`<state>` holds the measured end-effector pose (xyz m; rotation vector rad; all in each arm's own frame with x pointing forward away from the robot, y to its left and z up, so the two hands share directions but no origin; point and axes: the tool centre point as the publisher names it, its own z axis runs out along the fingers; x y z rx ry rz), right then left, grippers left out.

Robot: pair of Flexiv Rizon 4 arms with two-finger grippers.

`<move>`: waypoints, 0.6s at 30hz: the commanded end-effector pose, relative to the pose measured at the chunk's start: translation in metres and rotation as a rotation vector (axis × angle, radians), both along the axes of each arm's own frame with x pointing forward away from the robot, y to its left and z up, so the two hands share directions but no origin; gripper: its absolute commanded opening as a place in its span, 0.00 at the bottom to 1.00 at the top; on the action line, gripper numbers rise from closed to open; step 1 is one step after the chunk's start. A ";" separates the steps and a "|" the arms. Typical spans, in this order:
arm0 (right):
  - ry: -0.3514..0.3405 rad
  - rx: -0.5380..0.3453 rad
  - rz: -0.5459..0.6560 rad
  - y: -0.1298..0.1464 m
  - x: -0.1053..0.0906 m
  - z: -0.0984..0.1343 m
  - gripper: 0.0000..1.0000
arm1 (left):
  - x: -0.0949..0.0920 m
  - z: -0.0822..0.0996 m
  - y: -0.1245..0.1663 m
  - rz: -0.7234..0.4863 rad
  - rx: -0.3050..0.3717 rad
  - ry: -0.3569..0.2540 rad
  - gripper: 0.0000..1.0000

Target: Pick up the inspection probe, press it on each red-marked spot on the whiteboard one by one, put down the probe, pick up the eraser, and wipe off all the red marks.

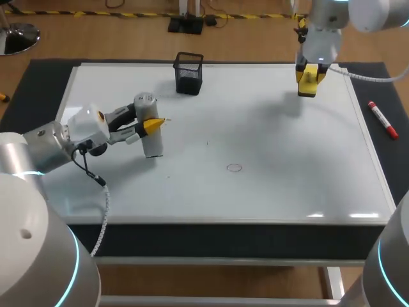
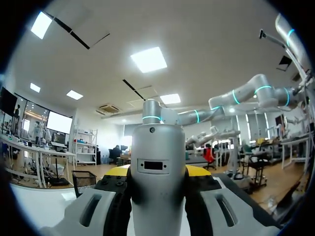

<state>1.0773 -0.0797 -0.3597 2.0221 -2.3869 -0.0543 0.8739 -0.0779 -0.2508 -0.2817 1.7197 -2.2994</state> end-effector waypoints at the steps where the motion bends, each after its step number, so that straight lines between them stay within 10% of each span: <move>1: 0.001 -0.002 0.003 -0.001 0.001 0.002 0.00 | 0.001 0.000 -0.001 -0.001 -0.003 -0.003 0.00; 8: -0.072 -0.112 0.117 0.023 -0.044 -0.013 0.00 | 0.001 0.000 -0.001 -0.001 -0.003 -0.003 0.00; 18: 0.002 -0.011 0.194 0.070 -0.129 -0.026 0.00 | 0.001 0.000 -0.001 -0.001 -0.003 -0.003 0.00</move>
